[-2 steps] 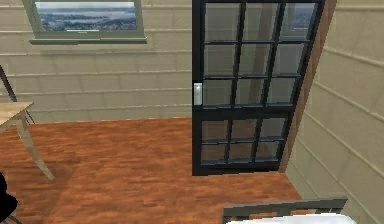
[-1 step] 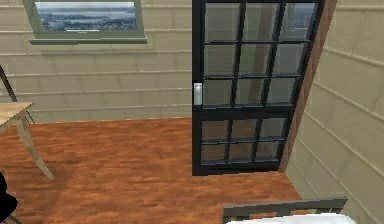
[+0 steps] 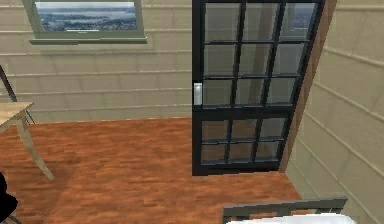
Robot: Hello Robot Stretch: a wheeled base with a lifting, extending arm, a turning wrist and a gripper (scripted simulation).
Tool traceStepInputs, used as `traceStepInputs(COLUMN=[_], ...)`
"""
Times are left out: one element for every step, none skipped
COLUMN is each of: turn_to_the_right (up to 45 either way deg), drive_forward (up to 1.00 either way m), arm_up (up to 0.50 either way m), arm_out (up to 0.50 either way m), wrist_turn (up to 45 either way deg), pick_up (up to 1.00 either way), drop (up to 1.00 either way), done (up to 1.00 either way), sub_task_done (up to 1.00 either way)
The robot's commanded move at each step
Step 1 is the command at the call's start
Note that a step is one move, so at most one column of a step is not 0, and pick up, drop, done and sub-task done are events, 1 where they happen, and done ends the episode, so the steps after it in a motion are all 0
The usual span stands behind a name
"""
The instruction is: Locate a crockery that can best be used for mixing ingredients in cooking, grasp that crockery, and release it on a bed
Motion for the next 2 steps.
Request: traceStepInputs(turn_to_the_right=[0.0,0.0], drive_forward=[0.00,0.00], arm_up=[-0.32,0.00], arm_out=[0.00,0.00], wrist_turn=[0.0,0.0], pick_up=[0.00,0.00], drop=[0.00,1.00], done=[0.00,0.00], sub_task_done=[0.00,0.00])
